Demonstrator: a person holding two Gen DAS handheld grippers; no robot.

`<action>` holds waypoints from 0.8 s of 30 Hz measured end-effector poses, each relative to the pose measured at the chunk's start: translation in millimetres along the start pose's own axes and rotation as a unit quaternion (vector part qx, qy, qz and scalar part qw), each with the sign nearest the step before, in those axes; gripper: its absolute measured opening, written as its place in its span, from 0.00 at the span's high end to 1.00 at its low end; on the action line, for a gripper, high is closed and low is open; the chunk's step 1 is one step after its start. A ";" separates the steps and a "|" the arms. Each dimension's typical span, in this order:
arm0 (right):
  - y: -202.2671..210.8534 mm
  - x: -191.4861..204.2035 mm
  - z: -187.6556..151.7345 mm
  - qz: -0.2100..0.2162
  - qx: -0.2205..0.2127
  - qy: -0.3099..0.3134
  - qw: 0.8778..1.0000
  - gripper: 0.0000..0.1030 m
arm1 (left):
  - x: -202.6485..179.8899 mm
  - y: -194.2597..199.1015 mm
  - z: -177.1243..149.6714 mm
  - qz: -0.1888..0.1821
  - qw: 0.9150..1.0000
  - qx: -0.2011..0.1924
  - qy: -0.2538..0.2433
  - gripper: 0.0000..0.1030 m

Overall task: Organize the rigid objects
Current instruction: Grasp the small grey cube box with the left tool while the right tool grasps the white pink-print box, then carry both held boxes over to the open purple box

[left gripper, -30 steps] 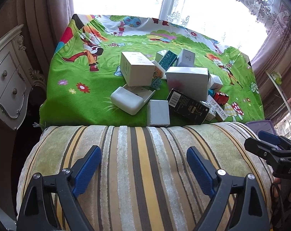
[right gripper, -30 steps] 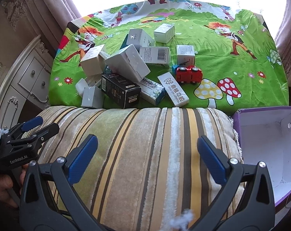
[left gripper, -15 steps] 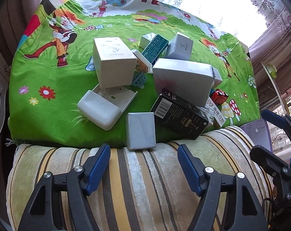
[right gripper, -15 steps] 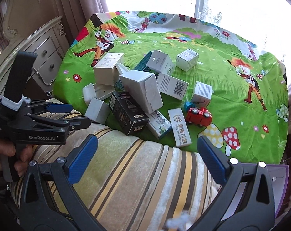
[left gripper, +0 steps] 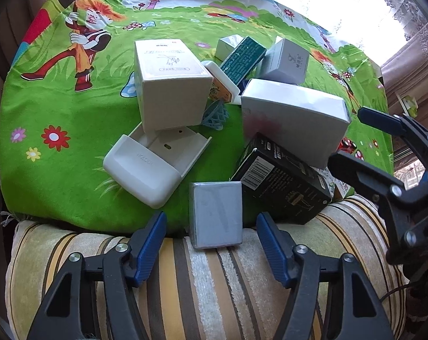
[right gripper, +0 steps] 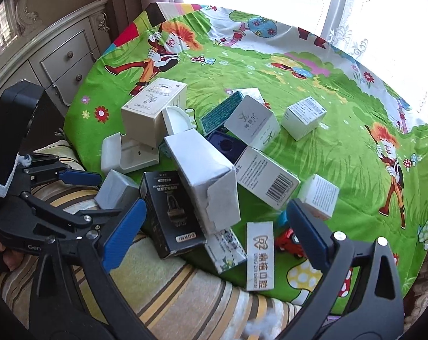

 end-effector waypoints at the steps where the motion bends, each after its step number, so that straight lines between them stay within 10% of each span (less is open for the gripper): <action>1: -3.9 -1.7 1.5 0.003 0.001 -0.001 1.000 0.06 | 0.4 -0.3 0.2 -0.001 1.000 -0.001 0.001 0.36; 5: -18.3 -3.3 3.9 0.017 0.012 -0.005 1.000 0.18 | 1.1 -1.9 1.3 -0.002 1.000 -0.003 0.003 0.40; 9: -26.6 -0.1 0.8 0.041 0.024 -0.016 0.999 0.56 | 2.8 -9.2 1.2 -0.009 1.000 0.006 0.014 0.62; 24: 37.9 -11.2 -1.6 0.043 -0.068 -0.079 0.994 0.63 | 9.8 35.4 -11.6 -0.009 0.997 -0.057 0.049 0.64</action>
Point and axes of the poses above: each gripper's, at about its wrist camera, not at the fingertips, and y roughly against the way its jaws point, x to its left, z to its top, the point moved 4 cm from there along -y, roughly the way its jaws point, and after that the axes turned 14 degrees about -x, right-handed, at the moved point
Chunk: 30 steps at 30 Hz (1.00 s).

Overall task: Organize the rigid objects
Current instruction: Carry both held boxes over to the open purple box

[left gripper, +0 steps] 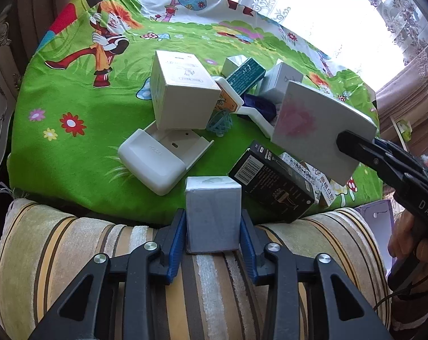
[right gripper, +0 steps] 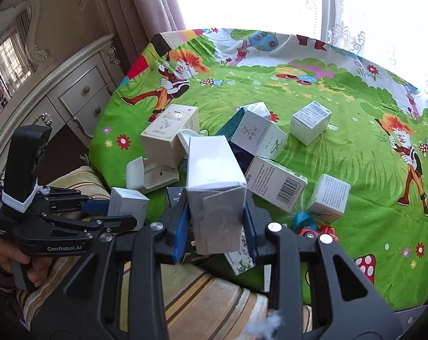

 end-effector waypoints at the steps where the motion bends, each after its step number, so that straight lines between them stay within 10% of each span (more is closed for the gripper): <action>1: 6.1 -0.7 0.0 -0.004 -0.007 -0.002 1.000 0.63 | 0.3 4.6 -0.1 -0.002 1.000 -0.007 0.005 0.64; 13: 105.1 -22.9 -27.2 -0.101 -0.061 -0.058 0.991 0.63 | -47.7 39.7 -4.6 -0.050 0.997 -0.059 -0.005 0.64; 30: 217.4 -93.3 -115.7 -0.250 -0.054 -0.159 0.954 0.63 | -204.5 41.3 -68.6 -0.232 0.968 0.012 -0.095 0.64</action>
Point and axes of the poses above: each gripper's, at about its wrist camera, not at the fingertips, and y roughly against the way its jaws point, x to its left, z to its top, the point moved 4 cm from there along -y, roughly the way its jaws point, and after that the axes turned 14 degrees about -x, right-handed, at the moved point
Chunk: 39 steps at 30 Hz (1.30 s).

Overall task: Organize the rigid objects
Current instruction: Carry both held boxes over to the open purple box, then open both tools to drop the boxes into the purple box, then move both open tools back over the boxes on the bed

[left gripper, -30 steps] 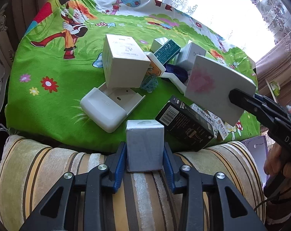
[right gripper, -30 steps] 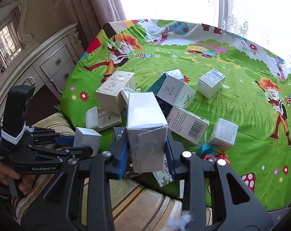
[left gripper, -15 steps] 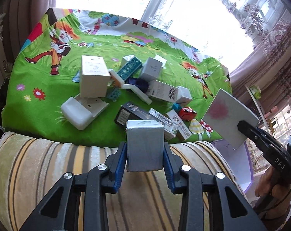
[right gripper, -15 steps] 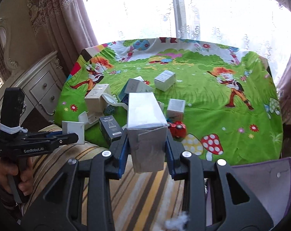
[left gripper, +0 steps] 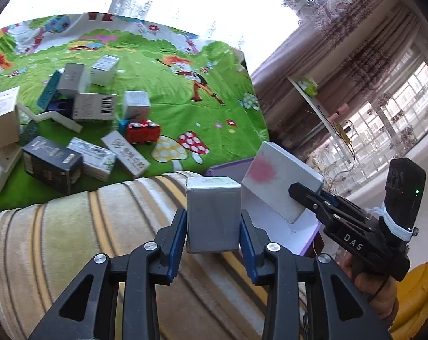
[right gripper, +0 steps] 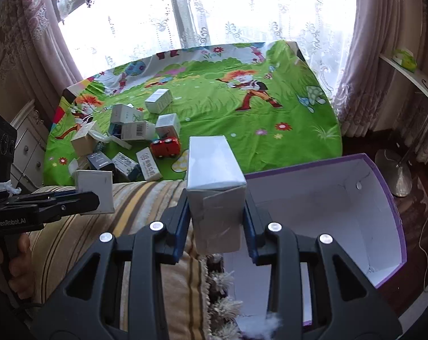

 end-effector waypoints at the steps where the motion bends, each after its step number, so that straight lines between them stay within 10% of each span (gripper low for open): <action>1: 2.2 -6.7 -2.1 -0.008 0.001 -0.004 1.000 0.63 | -7.5 -4.9 -1.9 -0.009 1.000 0.006 -0.002 0.64; 16: 21.2 -55.4 -8.3 -0.106 -0.001 -0.018 0.994 0.62 | -82.5 -57.3 -17.4 -0.077 0.992 0.065 -0.073 0.56; 21: 25.4 -61.0 -7.5 -0.125 -0.015 -0.027 0.992 0.19 | -82.2 -53.5 -15.6 -0.082 0.992 0.056 -0.074 0.27; 39: 34.9 -0.4 10.1 -0.056 -0.061 0.032 0.996 0.05 | -28.3 1.4 3.4 -0.014 0.998 -0.031 -0.060 0.25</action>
Point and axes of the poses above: each gripper's, at about its wrist camera, not at the fingertips, and y roughly against the way its jaws point, x to its left, z to its top, the point moved 4 cm from there along -y, roughly the way its jaws point, and after that the axes turned 14 degrees about -x, right-handed, at the moved point
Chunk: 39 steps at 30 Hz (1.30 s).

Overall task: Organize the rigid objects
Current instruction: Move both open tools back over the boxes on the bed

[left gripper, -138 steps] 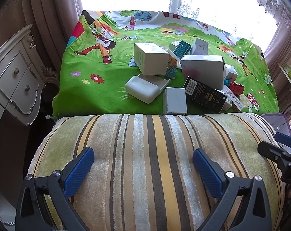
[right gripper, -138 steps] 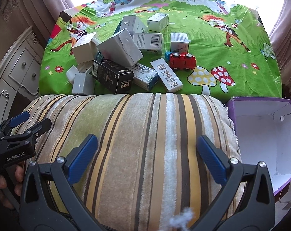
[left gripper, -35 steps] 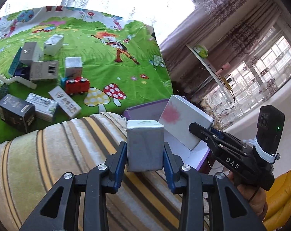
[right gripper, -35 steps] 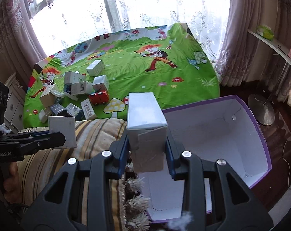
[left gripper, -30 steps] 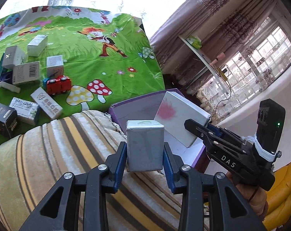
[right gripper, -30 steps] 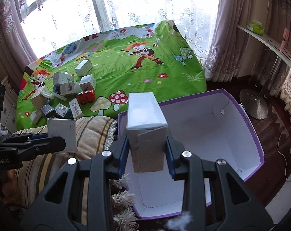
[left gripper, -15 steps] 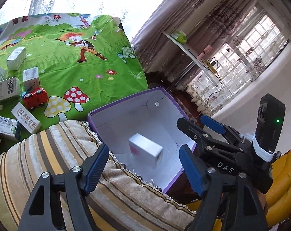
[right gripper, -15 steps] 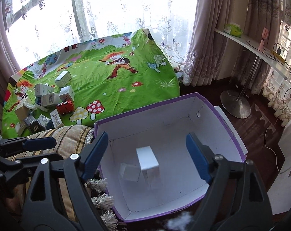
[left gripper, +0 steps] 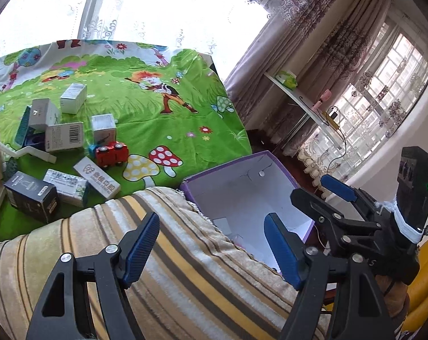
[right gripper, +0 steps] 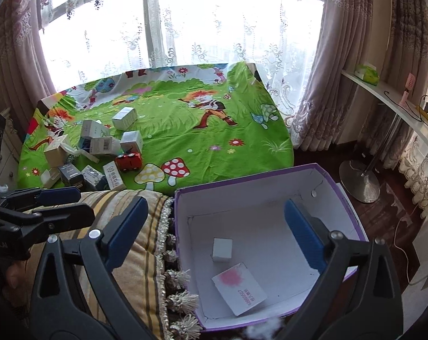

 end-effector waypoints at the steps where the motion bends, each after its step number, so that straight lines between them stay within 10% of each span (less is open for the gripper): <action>1: -0.4 4.9 0.0 0.007 0.003 0.004 1.000 0.05 | 7.9 4.0 0.6 0.007 1.000 -0.003 0.009 0.25; 17: -17.3 38.8 -15.3 0.074 0.061 -0.011 0.995 0.05 | 130.9 71.0 -10.2 0.104 0.986 -0.034 0.128 0.25; 39: -55.5 95.3 -25.3 0.124 0.143 0.020 0.982 0.05 | 175.4 28.0 12.9 0.147 0.987 0.068 -0.013 0.02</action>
Point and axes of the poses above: each gripper's, at about its wrist camera, not at the fingertips, and y roughly against the way its jaws point, x to its left, z to its top, the point moved 4 cm from there along -y, roughly the way its jaws point, and after that the axes turned 14 degrees about -x, right-handed, at the moved point
